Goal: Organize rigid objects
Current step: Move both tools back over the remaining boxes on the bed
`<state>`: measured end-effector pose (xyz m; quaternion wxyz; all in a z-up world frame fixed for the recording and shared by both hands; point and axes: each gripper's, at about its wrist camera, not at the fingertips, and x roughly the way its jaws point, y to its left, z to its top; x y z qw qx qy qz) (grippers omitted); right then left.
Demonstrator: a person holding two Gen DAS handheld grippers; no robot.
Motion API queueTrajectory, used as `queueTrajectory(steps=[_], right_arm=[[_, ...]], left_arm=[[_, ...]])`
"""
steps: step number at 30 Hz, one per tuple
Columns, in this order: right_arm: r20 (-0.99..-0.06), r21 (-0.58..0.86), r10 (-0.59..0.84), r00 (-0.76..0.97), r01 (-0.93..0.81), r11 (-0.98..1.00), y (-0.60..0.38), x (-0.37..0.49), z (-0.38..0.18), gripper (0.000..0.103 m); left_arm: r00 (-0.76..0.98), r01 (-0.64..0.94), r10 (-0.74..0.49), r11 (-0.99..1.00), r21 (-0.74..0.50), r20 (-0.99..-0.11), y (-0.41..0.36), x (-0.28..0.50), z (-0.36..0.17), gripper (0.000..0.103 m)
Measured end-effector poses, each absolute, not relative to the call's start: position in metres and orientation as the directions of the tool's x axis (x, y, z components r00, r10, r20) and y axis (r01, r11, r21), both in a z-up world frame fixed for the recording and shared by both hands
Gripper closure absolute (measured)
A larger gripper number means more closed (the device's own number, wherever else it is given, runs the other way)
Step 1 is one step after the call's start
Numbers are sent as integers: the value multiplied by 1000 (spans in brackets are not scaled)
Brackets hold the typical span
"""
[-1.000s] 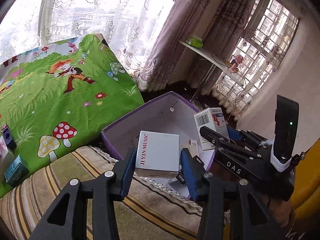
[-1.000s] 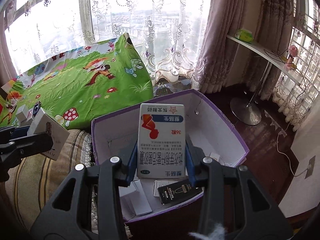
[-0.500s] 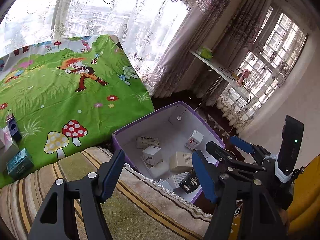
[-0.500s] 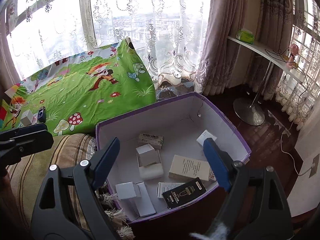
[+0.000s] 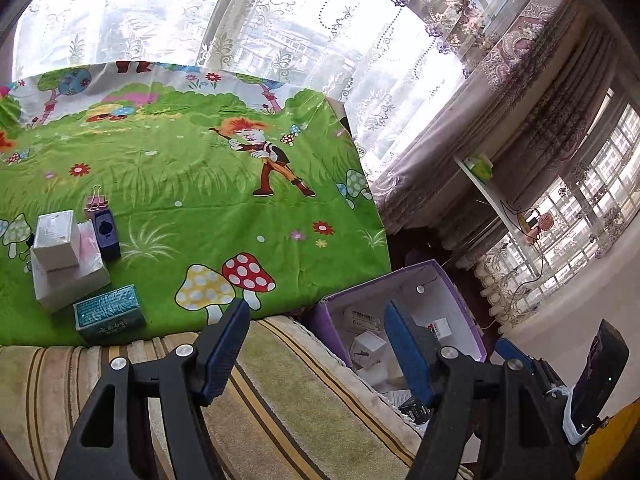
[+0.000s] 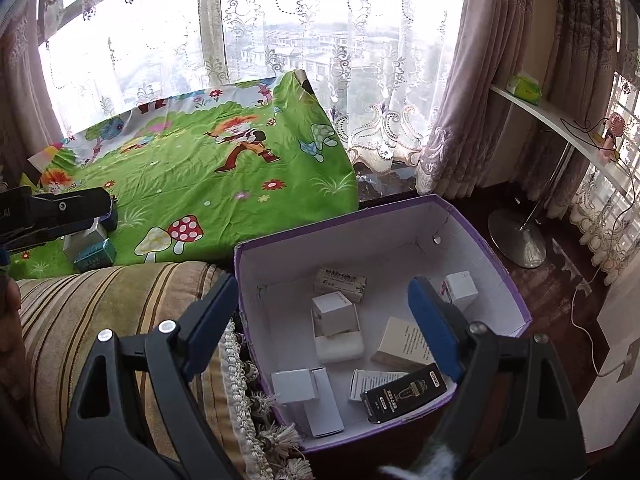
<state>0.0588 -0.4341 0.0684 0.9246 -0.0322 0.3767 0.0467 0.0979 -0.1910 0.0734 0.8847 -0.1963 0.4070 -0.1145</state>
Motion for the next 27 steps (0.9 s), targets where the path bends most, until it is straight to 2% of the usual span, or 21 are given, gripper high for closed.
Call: queueTrajectory(steps=[11, 20, 27], right_arm=[[-712, -51, 166, 682, -287, 957, -364, 64, 72, 12], [-689, -102, 218, 691, -390, 915, -313, 78, 94, 11], [-693, -82, 269, 669, -444, 892, -272, 93, 100, 8]], left_arm=[[698, -204, -194, 869, -451, -689, -97, 102, 70, 32], [726, -281, -93, 864, -418, -681, -35, 97, 85, 32], [672, -302, -73, 882, -363, -737, -17, 111, 77, 28]])
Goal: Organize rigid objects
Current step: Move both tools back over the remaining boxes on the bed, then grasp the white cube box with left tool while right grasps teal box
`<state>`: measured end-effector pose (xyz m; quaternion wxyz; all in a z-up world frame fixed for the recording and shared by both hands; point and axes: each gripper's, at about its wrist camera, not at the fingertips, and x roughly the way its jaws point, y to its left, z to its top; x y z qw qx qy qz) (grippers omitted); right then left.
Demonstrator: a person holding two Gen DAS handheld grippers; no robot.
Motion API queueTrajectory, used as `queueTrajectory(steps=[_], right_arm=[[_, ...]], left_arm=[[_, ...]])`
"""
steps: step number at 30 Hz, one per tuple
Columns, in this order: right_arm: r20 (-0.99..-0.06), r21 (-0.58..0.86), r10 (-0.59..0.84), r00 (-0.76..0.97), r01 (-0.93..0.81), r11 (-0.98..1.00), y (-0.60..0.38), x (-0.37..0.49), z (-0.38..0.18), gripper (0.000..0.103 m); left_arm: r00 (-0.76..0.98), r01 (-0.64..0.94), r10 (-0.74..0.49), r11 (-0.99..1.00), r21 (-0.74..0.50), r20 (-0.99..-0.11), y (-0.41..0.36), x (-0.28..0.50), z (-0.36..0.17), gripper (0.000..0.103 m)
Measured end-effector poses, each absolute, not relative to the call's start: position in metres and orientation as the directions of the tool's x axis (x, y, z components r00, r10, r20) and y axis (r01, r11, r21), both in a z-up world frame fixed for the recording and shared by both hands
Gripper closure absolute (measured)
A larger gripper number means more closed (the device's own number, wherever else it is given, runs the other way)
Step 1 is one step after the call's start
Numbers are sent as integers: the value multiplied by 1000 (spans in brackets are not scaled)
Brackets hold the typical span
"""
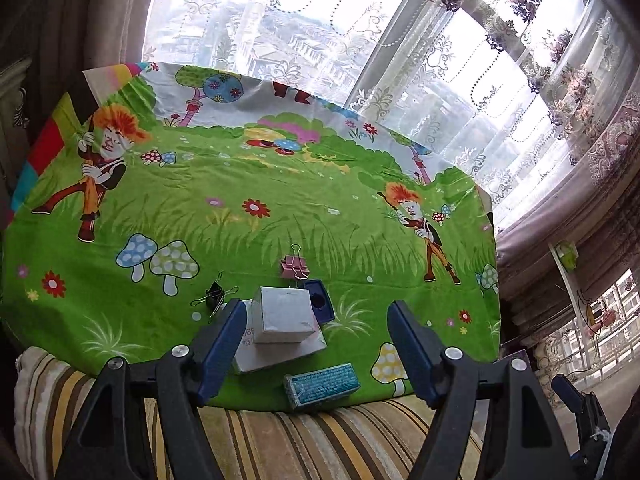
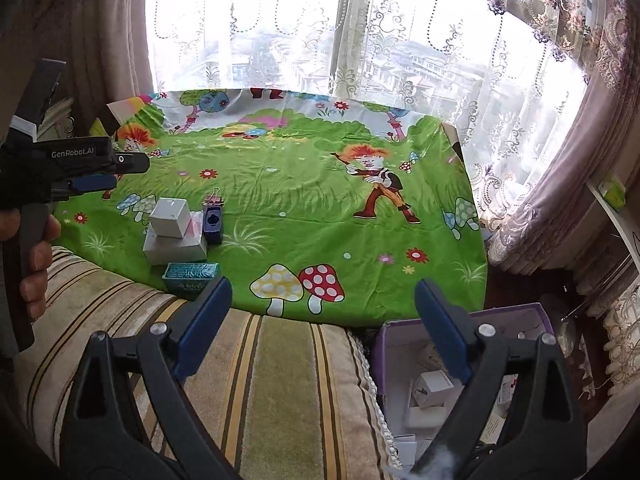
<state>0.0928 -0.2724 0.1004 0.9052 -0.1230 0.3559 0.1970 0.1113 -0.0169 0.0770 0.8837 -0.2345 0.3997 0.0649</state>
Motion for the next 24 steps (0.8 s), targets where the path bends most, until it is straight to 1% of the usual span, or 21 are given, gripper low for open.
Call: queueTrajectory(steps=[4, 10, 14, 20, 22, 23, 24], right_arm=[[-729, -33, 307, 611, -480, 876, -248, 107, 90, 8], [-786, 17, 319, 530, -497, 867, -220, 124, 62, 8], [-809, 40, 324, 490, -503, 863, -213, 127, 49, 8], [-822, 30, 310, 478, -507, 862, -208, 128, 43, 8], [-830, 21, 302, 469, -515, 857, -205, 127, 39, 8], [-834, 15, 297, 465, -519, 855, -203, 126, 37, 8], [-838, 10, 292, 461, -523, 852, -201, 126, 35, 8]], left_arm=[[601, -268, -83, 916, -298, -795, -28, 129, 61, 26], [499, -310, -7, 932, -186, -866, -34, 148, 27, 26], [475, -336, 12, 927, -169, -880, -26, 155, 15, 26], [458, -325, 24, 935, -142, -889, -23, 165, 4, 27], [454, -313, 27, 941, -131, -891, -25, 169, 1, 32], [453, -305, 23, 943, -131, -891, -25, 170, 0, 45], [452, -296, 16, 946, -133, -892, -26, 172, -1, 52]])
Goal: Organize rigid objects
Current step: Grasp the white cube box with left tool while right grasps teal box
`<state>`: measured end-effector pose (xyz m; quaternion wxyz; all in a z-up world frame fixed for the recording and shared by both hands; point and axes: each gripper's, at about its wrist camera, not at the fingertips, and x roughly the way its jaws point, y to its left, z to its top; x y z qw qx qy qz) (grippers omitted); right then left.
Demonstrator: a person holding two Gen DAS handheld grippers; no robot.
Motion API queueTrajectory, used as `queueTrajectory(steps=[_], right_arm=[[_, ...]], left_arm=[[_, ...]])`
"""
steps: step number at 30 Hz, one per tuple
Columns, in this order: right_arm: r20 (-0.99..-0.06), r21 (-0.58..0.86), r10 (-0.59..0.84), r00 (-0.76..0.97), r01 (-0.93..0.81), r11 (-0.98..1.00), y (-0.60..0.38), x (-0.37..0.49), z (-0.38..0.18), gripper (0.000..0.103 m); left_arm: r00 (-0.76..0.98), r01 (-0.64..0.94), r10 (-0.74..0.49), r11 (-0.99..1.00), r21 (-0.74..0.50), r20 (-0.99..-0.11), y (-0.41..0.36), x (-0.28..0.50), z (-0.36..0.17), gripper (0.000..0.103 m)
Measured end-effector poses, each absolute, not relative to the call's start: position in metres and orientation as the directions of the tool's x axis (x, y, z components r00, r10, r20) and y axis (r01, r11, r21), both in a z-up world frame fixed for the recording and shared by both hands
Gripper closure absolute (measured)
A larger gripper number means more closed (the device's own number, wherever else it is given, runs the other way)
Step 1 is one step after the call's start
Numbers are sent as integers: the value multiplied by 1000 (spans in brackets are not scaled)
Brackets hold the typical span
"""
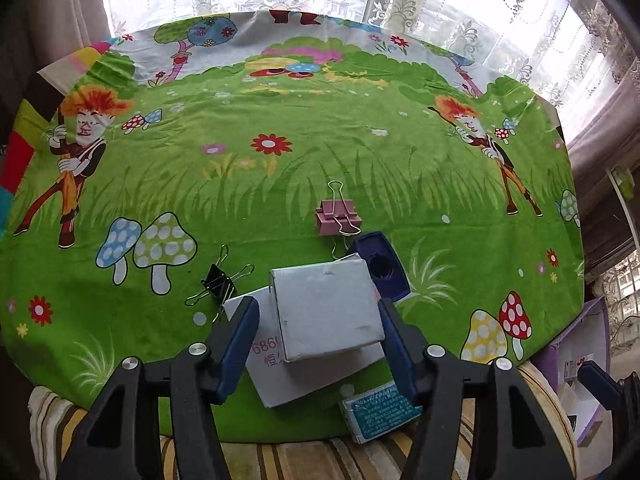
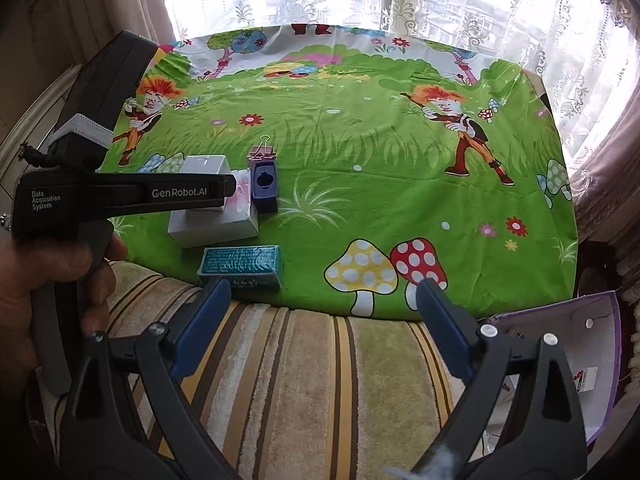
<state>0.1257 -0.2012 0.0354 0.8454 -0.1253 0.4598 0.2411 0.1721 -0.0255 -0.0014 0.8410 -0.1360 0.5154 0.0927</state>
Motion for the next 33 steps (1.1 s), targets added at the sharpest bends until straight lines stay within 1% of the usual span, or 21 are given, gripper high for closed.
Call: queueTrajectory(steps=[3, 7, 11, 15, 20, 25, 33], right_arm=[[-840, -1, 291, 458, -538, 843, -195, 124, 35, 8], [-847, 3, 301, 438, -561, 828, -188, 124, 33, 8], [-867, 14, 298, 400, -577, 817, -180, 125, 25, 8], [-881, 16, 297, 367, -605, 796, -169, 123, 20, 8], [-909, 5, 273, 316, -645, 764, -152, 122, 7, 8], [-932, 10, 245, 267, -656, 754, -133, 132, -5, 8], [-954, -45, 162, 253, -654, 755, -106, 147, -29, 8]], left_arm=[[473, -290, 15, 947, -139, -881, -23, 171, 0, 54], [530, -332, -32, 912, -242, -848, -9, 156, 10, 56], [591, -369, 3, 890, -267, -807, 3, 127, 22, 56], [631, -391, -2, 863, -320, -776, 11, 101, 25, 56], [668, -408, 20, 845, -345, -744, 16, 84, 30, 56], [664, -422, 21, 836, -352, -747, 21, 83, 25, 56], [657, -432, 21, 829, -354, -753, 23, 83, 19, 56]])
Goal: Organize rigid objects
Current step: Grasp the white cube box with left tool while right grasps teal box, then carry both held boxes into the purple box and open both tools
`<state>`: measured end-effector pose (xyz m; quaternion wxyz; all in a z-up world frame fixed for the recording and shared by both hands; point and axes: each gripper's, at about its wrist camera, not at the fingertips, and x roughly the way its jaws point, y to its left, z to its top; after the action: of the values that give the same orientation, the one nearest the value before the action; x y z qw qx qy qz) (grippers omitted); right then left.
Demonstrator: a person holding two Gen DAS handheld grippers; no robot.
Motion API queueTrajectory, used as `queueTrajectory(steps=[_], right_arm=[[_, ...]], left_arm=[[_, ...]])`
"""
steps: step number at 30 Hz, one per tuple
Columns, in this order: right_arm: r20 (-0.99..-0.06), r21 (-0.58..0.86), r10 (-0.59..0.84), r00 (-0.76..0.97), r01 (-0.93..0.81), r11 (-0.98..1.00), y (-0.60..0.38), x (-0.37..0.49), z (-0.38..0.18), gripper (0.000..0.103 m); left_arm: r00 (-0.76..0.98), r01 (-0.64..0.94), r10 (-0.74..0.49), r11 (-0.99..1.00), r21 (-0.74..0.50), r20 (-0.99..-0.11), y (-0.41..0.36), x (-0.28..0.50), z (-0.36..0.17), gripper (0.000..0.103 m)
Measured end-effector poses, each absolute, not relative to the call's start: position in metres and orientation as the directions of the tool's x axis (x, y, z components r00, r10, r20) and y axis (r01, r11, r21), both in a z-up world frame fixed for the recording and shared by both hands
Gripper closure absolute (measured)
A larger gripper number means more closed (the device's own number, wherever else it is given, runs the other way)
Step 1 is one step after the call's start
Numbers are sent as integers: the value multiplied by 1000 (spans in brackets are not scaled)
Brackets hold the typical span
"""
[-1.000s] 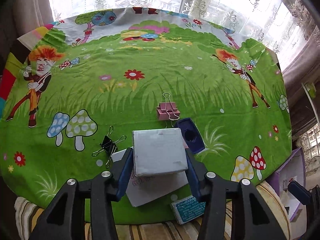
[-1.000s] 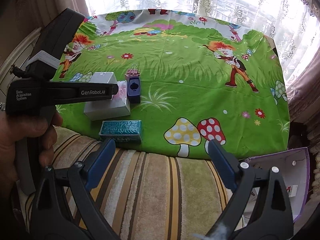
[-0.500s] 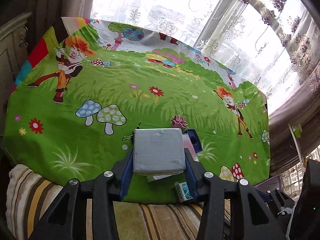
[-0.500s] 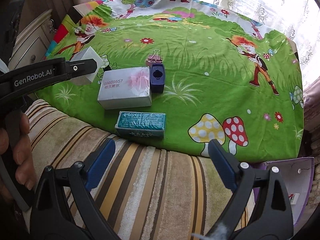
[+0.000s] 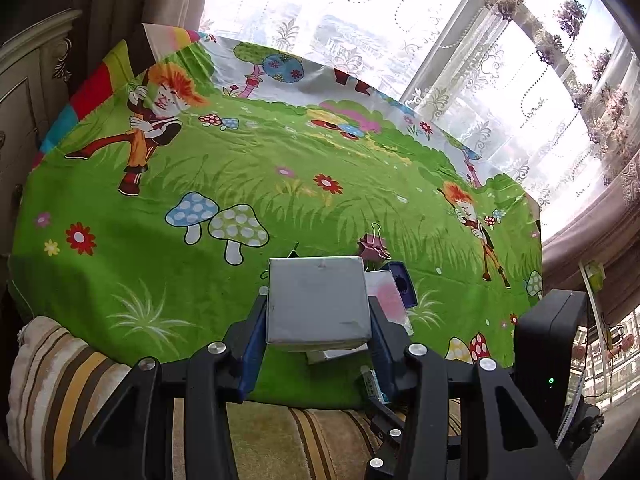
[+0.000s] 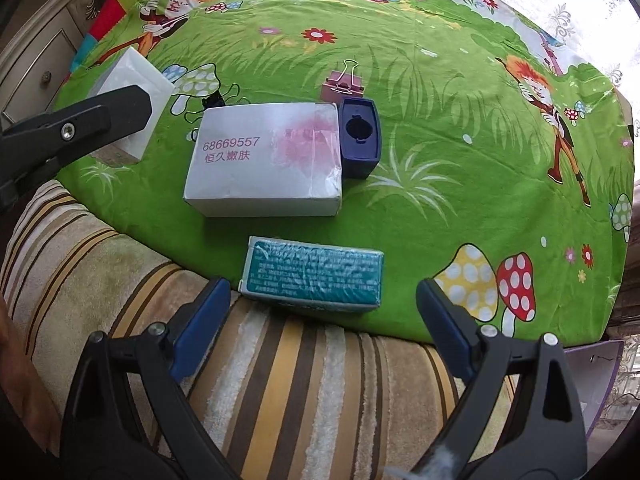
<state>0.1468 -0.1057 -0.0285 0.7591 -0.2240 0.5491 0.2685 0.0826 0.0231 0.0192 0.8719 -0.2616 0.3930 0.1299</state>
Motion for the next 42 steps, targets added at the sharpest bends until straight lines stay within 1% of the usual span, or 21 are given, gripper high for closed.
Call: queueTrajectory(steps=[2, 6, 9, 10, 11, 14, 22, 30, 35, 42], right_arm=[[-958, -56, 140, 248, -646, 761, -103, 151, -35, 8], [-968, -33, 132, 213, -628, 778, -104, 162, -47, 9], [-966, -2, 159, 206, -618, 786, -109, 164, -47, 20], [-963, -4, 162, 216, -612, 791, -111, 163, -46, 27], [-960, -9, 162, 227, -606, 795, -114, 163, -44, 28], [-950, -12, 176, 257, -593, 805, -124, 160, -40, 28], [-886, -35, 210, 414, -510, 859, -157, 147, -5, 28], [-841, -9, 246, 483, -466, 885, -178, 133, 19, 28], [-814, 16, 272, 513, -449, 893, -195, 127, 33, 28], [-793, 42, 292, 534, -430, 902, -224, 113, 44, 28]], left_arm=[[655, -430, 21, 832, -351, -755, 22, 84, 18, 56], [651, -430, 23, 835, -343, -759, 21, 85, 17, 56], [649, -428, 22, 838, -340, -761, 20, 86, 16, 56], [649, -426, 22, 838, -340, -760, 20, 85, 17, 56], [650, -425, 22, 839, -340, -759, 20, 85, 17, 56], [651, -421, 21, 842, -338, -759, 18, 85, 17, 56], [655, -409, 20, 850, -333, -755, 15, 84, 20, 56], [667, -385, 27, 868, -313, -745, 5, 82, 28, 56], [673, -357, 6, 878, -318, -740, -7, 80, 33, 56], [679, -286, -63, 895, -342, -732, -36, 76, 42, 56]])
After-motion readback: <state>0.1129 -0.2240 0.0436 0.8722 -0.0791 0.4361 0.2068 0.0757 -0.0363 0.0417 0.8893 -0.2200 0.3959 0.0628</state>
